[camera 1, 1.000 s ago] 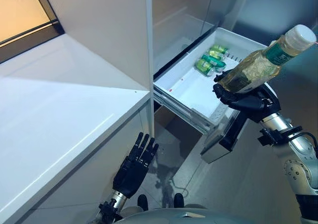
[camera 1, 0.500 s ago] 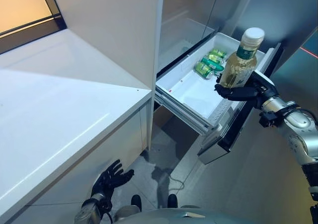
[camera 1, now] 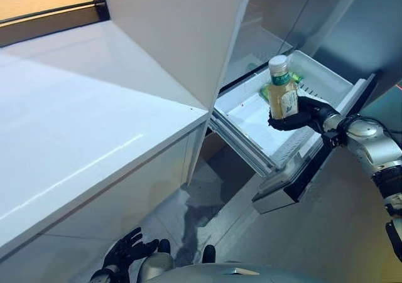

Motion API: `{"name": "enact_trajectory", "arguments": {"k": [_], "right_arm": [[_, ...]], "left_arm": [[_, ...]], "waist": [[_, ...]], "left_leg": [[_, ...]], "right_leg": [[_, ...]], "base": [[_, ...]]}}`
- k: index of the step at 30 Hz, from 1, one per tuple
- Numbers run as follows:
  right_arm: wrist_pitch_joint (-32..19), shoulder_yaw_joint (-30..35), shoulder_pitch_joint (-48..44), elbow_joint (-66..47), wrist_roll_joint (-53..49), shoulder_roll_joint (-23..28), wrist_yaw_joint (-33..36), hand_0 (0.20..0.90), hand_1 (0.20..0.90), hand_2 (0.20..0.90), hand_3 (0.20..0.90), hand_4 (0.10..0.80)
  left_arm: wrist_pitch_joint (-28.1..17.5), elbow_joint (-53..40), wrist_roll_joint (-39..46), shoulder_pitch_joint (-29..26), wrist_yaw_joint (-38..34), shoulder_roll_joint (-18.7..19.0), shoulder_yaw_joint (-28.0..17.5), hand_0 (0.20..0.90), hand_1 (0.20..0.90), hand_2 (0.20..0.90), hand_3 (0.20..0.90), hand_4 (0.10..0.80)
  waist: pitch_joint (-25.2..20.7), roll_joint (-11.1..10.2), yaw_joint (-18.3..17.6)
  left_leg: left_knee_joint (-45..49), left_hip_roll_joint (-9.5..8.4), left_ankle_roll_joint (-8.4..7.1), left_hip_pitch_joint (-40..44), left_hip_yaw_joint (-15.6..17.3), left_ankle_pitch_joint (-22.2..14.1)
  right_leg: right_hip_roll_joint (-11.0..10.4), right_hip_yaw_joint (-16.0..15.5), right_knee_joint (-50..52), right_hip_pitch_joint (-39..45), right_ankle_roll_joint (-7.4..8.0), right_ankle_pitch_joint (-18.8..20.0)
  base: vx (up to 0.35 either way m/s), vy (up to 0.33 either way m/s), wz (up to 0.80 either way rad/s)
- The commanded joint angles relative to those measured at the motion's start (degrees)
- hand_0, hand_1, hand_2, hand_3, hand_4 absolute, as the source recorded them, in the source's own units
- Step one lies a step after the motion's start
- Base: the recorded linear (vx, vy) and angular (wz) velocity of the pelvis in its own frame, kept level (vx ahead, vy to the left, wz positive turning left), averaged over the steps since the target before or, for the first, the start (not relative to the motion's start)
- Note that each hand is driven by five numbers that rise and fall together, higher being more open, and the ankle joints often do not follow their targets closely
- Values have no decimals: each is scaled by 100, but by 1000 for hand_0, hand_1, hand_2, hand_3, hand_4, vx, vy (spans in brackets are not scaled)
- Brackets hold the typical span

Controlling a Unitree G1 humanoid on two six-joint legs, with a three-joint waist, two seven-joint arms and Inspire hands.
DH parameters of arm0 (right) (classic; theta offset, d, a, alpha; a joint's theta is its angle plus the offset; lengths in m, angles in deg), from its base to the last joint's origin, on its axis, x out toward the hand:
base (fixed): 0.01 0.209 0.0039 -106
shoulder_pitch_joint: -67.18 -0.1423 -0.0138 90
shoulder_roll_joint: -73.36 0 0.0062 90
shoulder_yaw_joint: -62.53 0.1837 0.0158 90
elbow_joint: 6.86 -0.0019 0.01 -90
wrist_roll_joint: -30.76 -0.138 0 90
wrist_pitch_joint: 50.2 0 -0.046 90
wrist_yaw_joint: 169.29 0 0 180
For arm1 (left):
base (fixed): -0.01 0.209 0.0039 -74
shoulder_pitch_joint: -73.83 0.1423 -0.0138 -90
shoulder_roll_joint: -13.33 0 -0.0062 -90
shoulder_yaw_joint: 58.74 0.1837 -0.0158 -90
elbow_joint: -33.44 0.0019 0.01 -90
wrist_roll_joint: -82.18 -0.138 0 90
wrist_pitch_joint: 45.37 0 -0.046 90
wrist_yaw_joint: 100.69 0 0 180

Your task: Put drinks into fridge and close the fridge

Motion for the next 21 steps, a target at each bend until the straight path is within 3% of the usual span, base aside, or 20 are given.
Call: {"name": "enact_trajectory", "arguments": {"k": [1, 9, 21], "right_arm": [[-243, -3, -1633, 360, 172, 586, 88, 300, 300, 300, 200, 100], [113, -1059, -2890, 2037, 974, 450, -224, 300, 300, 300, 200, 100], [278, -1380, -3380, 3216, 1666, 384, -618, 300, 300, 300, 200, 100]], "left_arm": [[-43, 232, -188, -102, 113, 317, 232, 900, 900, 900, 900, 800], [-98, 19, 219, -435, 239, 681, 420, 900, 900, 900, 900, 800], [-193, -229, 496, -462, 286, 861, 460, 900, 900, 900, 900, 800]], "waist": [[-129, -63, 198], [567, 54, 491], [1098, 267, 756]], "left_leg": [[100, -115, 20, -207, -433, -565], [145, -125, 33, -795, -603, -402], [159, -209, -13, -1308, -800, -210]], "right_leg": [[125, -195, 52, -133, 341, 71], [122, -314, 104, -603, 285, 174], [63, -588, 148, -988, 220, 213]], "base": [[-51, -76, 11], [-122, -39, 9], [-38, -6, 11]]}}
